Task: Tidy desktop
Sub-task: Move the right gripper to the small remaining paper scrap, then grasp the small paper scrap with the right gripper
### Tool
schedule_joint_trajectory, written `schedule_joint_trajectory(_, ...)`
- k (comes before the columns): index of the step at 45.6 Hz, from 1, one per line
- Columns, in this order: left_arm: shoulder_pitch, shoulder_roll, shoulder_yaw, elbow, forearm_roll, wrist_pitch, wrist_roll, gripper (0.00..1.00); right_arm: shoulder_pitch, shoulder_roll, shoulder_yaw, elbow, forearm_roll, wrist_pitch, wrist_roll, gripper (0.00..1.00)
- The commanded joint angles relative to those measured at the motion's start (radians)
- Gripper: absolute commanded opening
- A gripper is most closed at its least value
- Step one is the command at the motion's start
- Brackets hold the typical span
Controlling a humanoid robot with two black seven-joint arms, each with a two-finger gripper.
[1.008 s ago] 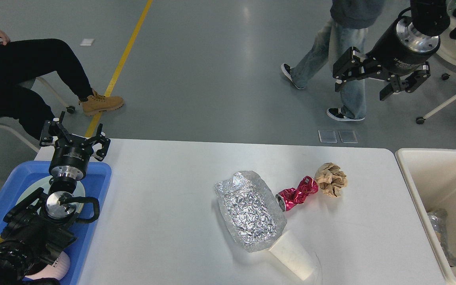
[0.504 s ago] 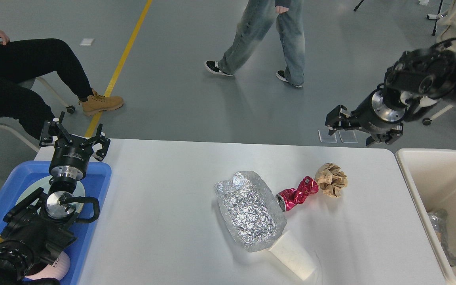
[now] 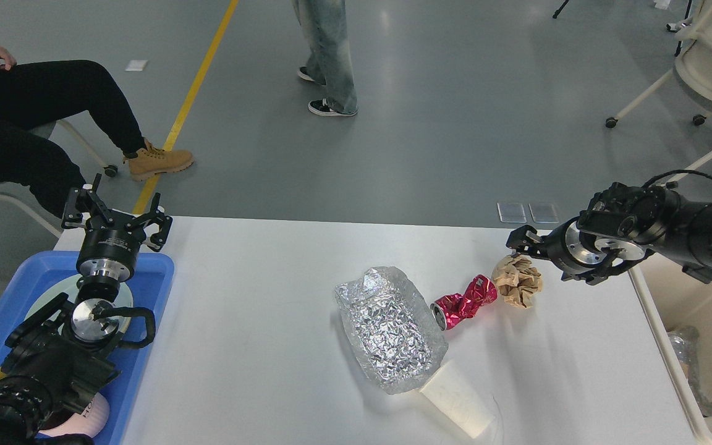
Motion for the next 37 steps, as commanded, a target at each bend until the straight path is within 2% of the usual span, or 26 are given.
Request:
schedule_joint_trajectory(1, 0.0, 0.0, 0.0, 0.0, 0.0, 0.0, 0.001, 0.97, -0.049, 0.029, 0.009, -0.067, -0.001, -0.013, 0.0, 1.0)
schedule_joint_trajectory(24, 0.0, 0.0, 0.0, 0.0, 0.0, 0.0, 0.001, 0.97, -0.142, 0.069, 0.07, -0.138, -0.001, -0.044, 0.0, 1.0)
schedule_joint_trajectory(33, 0.0, 0.0, 0.0, 0.0, 0.0, -0.001, -0.001, 0.97, -0.175, 0.077, 0.07, -0.159, -0.001, -0.09, 0.0, 0.93)
schedule_joint_trajectory(35, 0.0, 0.0, 0.0, 0.0, 0.0, 0.0, -0.001, 0.97, -0.175, 0.077, 0.072, -0.159, -0.001, -0.092, -0.001, 0.86)
schedule_joint_trajectory(37, 0.0, 0.0, 0.0, 0.0, 0.0, 0.0, 0.001, 0.97, -0.175, 0.078, 0.072, -0.156, -0.001, -0.092, -0.001, 0.75)
